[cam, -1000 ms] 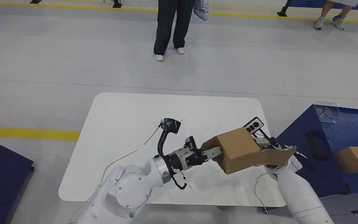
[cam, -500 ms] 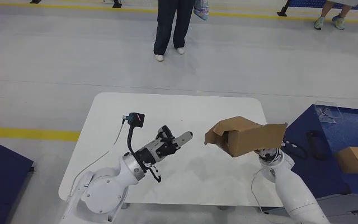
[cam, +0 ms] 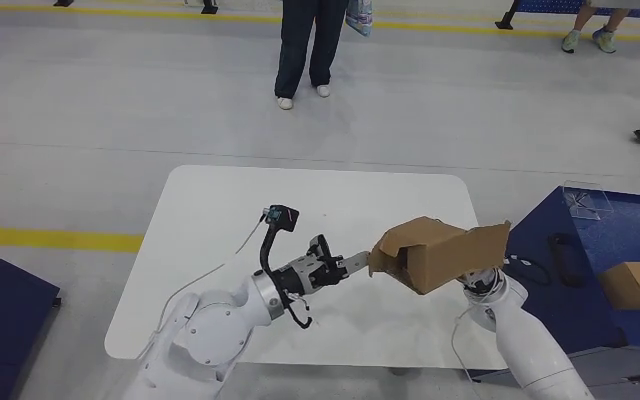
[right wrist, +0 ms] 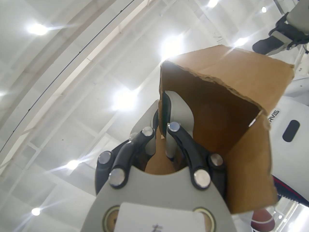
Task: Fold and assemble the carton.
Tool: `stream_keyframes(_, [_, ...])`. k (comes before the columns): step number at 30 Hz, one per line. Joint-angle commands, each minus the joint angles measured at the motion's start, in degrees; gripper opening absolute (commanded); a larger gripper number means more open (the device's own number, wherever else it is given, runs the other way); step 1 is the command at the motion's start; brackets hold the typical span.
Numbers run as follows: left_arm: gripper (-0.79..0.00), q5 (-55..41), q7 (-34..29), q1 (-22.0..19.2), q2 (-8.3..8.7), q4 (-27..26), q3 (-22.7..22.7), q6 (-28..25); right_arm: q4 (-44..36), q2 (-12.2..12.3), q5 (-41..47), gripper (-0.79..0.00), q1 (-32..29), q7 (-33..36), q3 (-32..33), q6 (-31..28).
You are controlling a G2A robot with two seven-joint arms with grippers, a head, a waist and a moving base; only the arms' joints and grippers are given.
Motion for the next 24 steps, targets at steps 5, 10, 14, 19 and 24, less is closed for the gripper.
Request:
stream_keyframes(5, [0.000, -1.23, -0.30, -1.30, -0.37, 0.79, 1.75, -0.03, -0.50, 0.82, 0.16, -0.785, -0.13, 0.65, -1.00, -0.64])
stream_keyframes(10, [0.000, -0.88, -0.39, -1.88, -0.59, 0.93, 3.22, 0.11, -0.56, 1.47, 0.62, -0.785, 0.06, 1.00, -1.91, -0.99])
stream_keyframes(14, [0.000, -0.54, -0.62, -2.52, -0.81, 1.40, 4.44, 0.51, -0.83, 2.07, -0.11, -0.785, 0.04, 1.43, -2.84, -1.41])
stream_keyframes(19, [0.000, -0.18, -1.07, -3.79, -1.15, 2.22, 5.96, 1.46, -0.95, 2.85, -0.41, -0.785, 0.12, 2.19, -3.90, -2.17])
stream_keyframes(24, [0.000, 0.18, -1.47, -5.03, -1.52, 3.41, 7.42, 2.58, -1.31, 3.58, -0.46, -0.785, 0.24, 2.84, -5.12, -2.82])
